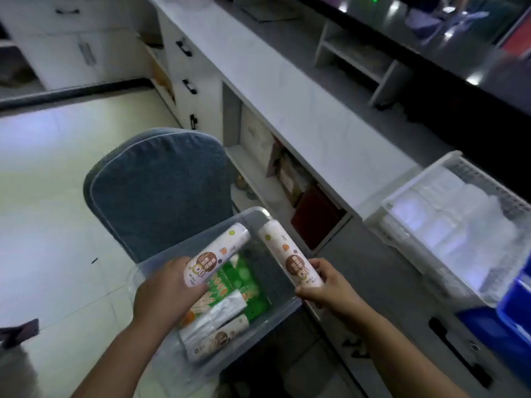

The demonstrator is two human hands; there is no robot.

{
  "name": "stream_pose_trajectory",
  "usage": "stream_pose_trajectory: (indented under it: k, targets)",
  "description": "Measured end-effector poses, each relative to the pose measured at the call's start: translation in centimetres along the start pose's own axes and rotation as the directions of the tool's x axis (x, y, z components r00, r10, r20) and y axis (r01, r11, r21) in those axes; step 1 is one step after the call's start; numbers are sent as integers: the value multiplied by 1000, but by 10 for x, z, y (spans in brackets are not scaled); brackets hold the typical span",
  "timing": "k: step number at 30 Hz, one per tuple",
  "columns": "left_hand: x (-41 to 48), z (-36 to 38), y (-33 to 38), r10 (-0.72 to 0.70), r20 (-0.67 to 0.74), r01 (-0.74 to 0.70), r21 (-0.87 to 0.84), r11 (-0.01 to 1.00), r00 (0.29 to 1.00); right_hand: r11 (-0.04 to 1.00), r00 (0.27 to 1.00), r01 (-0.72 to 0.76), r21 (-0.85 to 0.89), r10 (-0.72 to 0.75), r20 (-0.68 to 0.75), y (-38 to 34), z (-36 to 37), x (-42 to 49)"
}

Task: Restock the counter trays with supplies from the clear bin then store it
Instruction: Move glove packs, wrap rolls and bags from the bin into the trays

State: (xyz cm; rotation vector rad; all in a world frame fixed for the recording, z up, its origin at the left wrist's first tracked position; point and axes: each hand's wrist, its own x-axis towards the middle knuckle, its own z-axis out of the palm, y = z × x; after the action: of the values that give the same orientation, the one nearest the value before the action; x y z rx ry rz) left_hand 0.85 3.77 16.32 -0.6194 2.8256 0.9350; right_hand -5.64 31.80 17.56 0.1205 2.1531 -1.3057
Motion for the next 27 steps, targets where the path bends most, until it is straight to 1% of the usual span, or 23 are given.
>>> stream_pose_trajectory:
  k: [3, 6, 8, 9, 11, 14, 16, 18, 20, 22, 25, 27]
  targets:
    - [0, 4, 50, 118, 8, -117, -84, 990, 993, 999, 991, 32, 5, -31, -131, 0, -34, -41]
    - [-3, 16, 100, 254, 54, -241, -174, 955, 966, 997, 957, 69, 35, -56, -285, 8, -69, -81]
    - [-8, 26, 134, 353, 72, -338, -166, 927, 933, 993, 924, 98, 60, -69, -377, 18, -91, -108]
    - [-10, 32, 152, 407, 74, -395, -140, 908, 910, 992, 899, 108, 65, -69, -433, 24, -103, -122]
    - [-18, 43, 187, 518, 69, -512, -91, 854, 853, 992, 826, 112, 60, -59, -561, 41, -128, -147]
    - [-33, 64, 237, 612, 113, -605, -91, 791, 783, 998, 690, 69, -8, -53, -722, 73, -172, -183]
    - [-43, 80, 267, 645, 148, -634, -122, 764, 749, 997, 620, 18, -70, -66, -781, 96, -206, -204]
    - [-54, 97, 295, 671, 153, -658, -134, 741, 725, 987, 596, -65, -148, -81, -799, 122, -242, -222]
    - [-63, 114, 319, 693, 145, -681, -130, 721, 706, 957, 614, -178, -228, -74, -786, 148, -278, -234]
    - [-72, 130, 342, 703, 154, -694, -116, 710, 694, 917, 666, -260, -301, -55, -744, 170, -308, -239]
    - [-83, 154, 373, 715, 154, -719, -38, 694, 682, 876, 754, -298, -380, -29, -656, 195, -341, -234]
    - [-88, 168, 391, 712, 150, -717, -24, 697, 686, 840, 816, -293, -457, -30, -577, 206, -356, -227]
